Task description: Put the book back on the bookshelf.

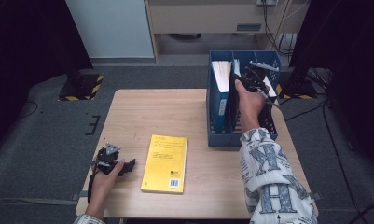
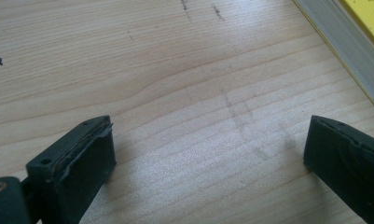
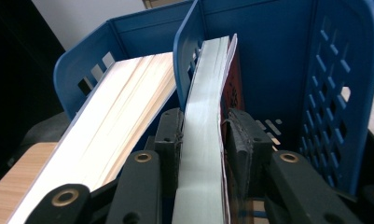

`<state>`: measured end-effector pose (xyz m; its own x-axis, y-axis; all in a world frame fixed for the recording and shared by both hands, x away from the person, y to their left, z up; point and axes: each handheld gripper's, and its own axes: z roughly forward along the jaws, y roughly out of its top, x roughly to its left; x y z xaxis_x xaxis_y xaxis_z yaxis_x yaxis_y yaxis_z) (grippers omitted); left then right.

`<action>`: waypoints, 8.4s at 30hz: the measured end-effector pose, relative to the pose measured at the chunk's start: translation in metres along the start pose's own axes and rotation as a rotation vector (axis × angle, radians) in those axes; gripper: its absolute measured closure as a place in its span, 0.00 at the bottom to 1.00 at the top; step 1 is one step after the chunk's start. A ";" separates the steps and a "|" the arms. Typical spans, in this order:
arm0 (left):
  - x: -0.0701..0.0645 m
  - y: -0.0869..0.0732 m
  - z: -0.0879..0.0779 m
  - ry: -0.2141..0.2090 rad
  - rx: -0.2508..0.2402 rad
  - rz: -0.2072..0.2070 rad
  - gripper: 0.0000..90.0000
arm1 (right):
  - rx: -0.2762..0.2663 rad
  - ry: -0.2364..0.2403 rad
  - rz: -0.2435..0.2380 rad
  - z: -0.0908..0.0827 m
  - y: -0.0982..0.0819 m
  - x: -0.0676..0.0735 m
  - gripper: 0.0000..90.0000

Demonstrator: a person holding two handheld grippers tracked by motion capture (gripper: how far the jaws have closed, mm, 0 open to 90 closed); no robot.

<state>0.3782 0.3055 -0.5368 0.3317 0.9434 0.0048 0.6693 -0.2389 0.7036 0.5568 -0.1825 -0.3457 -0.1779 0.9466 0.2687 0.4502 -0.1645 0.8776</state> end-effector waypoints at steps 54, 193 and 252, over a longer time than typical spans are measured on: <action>0.000 0.000 0.000 -0.001 0.004 0.007 0.01 | -0.012 0.054 -0.085 -0.033 0.002 0.001 0.20; -0.076 0.042 0.020 -0.334 -0.015 0.166 0.13 | 0.435 0.507 -0.416 -0.054 -0.277 0.114 0.07; -0.098 0.040 0.003 -0.426 -0.018 0.141 0.49 | 0.438 0.503 -0.407 -0.062 -0.283 0.122 0.06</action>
<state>0.3745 0.2031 -0.5109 0.6656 0.7221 -0.1888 0.5874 -0.3507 0.7294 0.3528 -0.0374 -0.5367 -0.7314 0.6524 0.1984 0.5500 0.3923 0.7373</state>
